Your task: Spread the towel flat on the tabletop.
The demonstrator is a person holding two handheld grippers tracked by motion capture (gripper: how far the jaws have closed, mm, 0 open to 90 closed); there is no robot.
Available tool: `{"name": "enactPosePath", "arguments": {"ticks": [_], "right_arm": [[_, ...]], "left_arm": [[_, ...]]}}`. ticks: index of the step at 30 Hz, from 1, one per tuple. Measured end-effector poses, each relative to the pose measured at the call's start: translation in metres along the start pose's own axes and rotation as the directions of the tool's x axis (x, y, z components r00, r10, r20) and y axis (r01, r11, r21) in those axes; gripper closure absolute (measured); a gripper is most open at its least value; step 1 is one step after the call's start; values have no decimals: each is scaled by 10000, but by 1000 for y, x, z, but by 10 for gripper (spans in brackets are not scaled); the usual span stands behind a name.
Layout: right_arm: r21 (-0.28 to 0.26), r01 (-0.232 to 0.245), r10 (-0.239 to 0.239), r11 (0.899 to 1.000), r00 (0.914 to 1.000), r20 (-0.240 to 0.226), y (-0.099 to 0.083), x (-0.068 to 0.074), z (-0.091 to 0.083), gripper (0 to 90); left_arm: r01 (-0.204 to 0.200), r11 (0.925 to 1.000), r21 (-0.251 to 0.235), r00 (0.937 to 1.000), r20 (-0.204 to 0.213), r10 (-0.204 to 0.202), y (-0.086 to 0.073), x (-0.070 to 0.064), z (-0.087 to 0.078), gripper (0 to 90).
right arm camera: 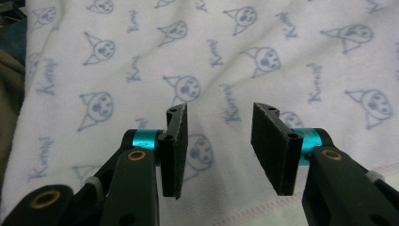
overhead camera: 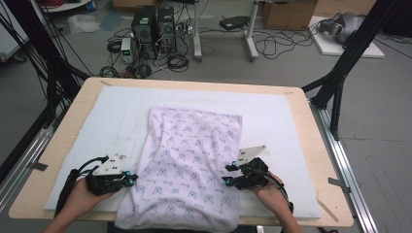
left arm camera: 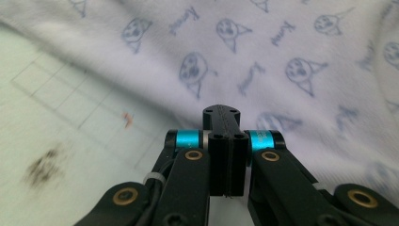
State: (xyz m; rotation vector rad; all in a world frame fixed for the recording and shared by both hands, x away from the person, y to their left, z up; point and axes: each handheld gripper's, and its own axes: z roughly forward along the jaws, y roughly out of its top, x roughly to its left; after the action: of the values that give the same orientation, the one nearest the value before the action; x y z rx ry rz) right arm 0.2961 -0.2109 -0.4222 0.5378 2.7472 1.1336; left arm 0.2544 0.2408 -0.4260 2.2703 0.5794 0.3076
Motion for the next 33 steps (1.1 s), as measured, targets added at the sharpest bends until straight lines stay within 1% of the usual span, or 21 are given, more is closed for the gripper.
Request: {"name": "enactPosePath", "arguments": {"ticks": [4,5,7,9,10,11,12,14,15,16,17,19,21,22,23,24,26,28,29,32,33], "right_arm": [[18,-46,45,10000,9993,383,7,-14,0,562],[41,-71,69,10000,9991,423,11,-17,-1,562],[-69,-4,9,10000,9979,643,18,-27,-2,561],[-250,-174,190,9995,9977,655,24,-40,-2,560],[-376,-322,345,9988,9975,615,26,-47,-2,557],[-410,-493,519,9979,9965,648,28,-54,-1,548],[-219,-590,604,9980,9956,721,30,-60,1,543],[-21,-665,665,9978,9942,851,30,-70,6,545],[37,-864,859,9963,9932,785,29,-74,10,546],[231,-979,958,9949,9922,797,27,-78,14,550],[512,-1052,1005,9931,9911,878,25,-80,19,563],[1035,-1143,1045,9880,9899,962,21,-83,27,644],[871,-1145,1069,9896,9904,874,19,-84,30,771],[802,-1067,1002,9911,9917,808,18,-84,30,861],[804,-1094,1051,9907,9929,561,18,-84,31,875],[790,-1115,1076,9906,9929,513,18,-85,30,881],[689,-1173,1136,9907,9920,552,18,-86,27,885],[496,-1219,1195,9913,9916,485,18,-86,23,886],[146,-1141,1131,9934,9918,590,20,-82,12,887],[-436,-969,995,9943,9931,624,24,-73,-9,887],[-564,-843,875,9948,9945,572,25,-68,-16,887]], "left_arm": [[214,9979,-606,9996,-187,-226,17,15,3,702],[214,9979,-606,9996,-187,-226,17,15,3,683],[215,9962,-843,9991,-350,-245,39,29,19,641],[285,9955,-908,9989,-335,-316,47,34,26,628],[153,9956,-925,9978,-624,-212,61,45,39,624],[436,9944,-964,9977,-469,-483,66,51,45,624],[436,9944,-964,9977,-469,-483,66,51,45,618],[713,9941,-822,9942,-750,-775,73,63,55,581],[1163,9919,-503,9870,-1061,-1211,73,74,66,545],[1316,9911,-178,9829,-1276,-1328,71,79,72,524],[1316,9911,-178,9829,-1276,-1328,71,79,72,526],[1462,9874,613,9812,-1361,-1368,63,83,86,594],[1365,9892,537,9849,-1143,-1297,63,81,85,765],[930,9936,647,9893,-1184,-849,65,75,86,835],[930,9936,647,9893,-1184,-849,65,75,86,872],[838,9940,699,9894,-1243,-746,66,74,86,878],[1026,9929,601,9873,-1282,-943,66,76,82,883],[1109,9936,201,9847,-1378,-1071,67,77,69,883],[1146,9928,-342,9841,-1323,-1182,68,76,54,885],[1089,9917,-686,9856,-1220,-1167,69,73,38,886],[839,9937,-738,9886,-1194,-923,69,65,25,885]]}}
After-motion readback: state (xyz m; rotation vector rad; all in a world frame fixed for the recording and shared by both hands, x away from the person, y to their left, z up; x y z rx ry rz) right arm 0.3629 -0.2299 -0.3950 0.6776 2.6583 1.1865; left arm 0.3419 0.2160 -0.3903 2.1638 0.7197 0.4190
